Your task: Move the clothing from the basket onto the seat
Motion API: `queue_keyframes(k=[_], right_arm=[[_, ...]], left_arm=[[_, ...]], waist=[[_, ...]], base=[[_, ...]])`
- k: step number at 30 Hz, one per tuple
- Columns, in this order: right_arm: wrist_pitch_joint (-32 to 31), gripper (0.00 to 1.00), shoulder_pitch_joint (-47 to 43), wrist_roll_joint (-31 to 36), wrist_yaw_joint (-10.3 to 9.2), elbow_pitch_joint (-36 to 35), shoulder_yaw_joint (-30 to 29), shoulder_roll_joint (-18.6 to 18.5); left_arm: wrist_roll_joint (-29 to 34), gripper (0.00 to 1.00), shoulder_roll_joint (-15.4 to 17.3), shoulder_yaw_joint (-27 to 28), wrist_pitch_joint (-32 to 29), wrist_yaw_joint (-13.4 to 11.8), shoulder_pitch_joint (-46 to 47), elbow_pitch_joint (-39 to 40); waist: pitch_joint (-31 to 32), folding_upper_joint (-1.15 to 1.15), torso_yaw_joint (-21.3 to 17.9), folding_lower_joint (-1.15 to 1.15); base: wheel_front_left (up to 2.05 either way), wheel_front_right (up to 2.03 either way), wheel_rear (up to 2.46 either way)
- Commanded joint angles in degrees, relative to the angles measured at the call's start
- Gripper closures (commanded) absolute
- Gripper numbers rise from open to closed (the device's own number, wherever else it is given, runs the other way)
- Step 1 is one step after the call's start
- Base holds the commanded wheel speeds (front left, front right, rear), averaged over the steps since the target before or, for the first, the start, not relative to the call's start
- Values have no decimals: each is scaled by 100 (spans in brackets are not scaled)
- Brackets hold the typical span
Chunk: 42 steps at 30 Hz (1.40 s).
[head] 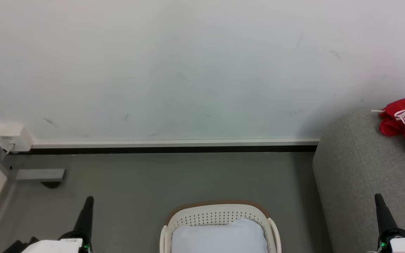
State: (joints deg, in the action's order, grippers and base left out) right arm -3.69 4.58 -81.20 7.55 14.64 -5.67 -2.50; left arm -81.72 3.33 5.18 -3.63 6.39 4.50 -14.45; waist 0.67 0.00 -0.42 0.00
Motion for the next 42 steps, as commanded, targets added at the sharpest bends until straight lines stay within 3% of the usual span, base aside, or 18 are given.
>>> queue_keyframes(k=[1,23,42], right_arm=[[-41,100,101,-150,-9,-50,-21,-57],[-282,100,205,-1069,-12,-68,-98,-60],[-307,100,215,-1123,-12,-67,-103,-60]], left_arm=[[-158,100,5,44,-53,34,99,31],[-1007,100,-39,145,-293,118,206,37],[-1099,100,-43,153,-316,121,214,37]], waist=[[-6,0,3,0],[-72,0,38,0],[-80,0,42,0]], base=[[0,0,0],[0,0,0],[0,0,0]])
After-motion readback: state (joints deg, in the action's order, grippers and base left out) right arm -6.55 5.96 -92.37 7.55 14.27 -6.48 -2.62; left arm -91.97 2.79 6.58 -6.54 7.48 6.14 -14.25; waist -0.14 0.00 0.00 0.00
